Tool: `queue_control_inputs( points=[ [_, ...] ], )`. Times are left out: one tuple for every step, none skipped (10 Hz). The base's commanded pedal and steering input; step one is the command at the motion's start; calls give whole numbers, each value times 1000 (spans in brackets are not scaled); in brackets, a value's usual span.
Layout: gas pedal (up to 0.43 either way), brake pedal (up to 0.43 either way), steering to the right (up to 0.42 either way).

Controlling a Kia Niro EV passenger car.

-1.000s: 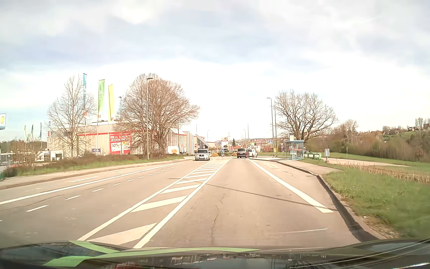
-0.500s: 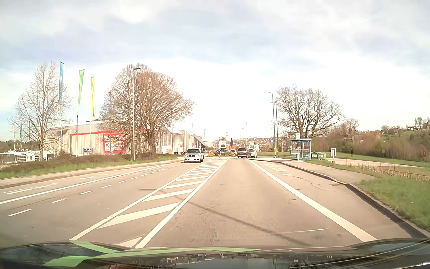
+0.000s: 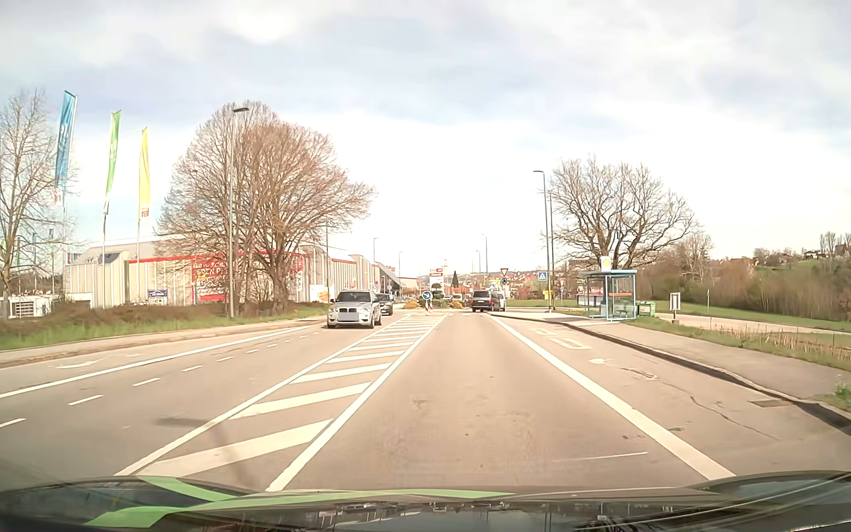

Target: Follow the waypoints while adhering to traffic rules and regulations

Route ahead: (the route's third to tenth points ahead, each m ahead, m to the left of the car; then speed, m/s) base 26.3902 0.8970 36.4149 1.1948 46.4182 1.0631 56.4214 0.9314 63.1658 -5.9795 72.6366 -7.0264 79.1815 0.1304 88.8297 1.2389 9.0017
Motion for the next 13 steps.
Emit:
queue_control_inputs(
  points=[
    [20, 0, 3],
    [20, 0, 4],
    [28, 0, 2],
    [28, 0, -3],
    [0, 0, -7],
    [0, 0, -8],
    [0, 0, -8],
    [0, 0, -6],
    [0, 0, -7],
    [0, 0, -7],
    [0, 0, -6],
    [0, 0, -5],
    [0, 0, -5]
  ],
)
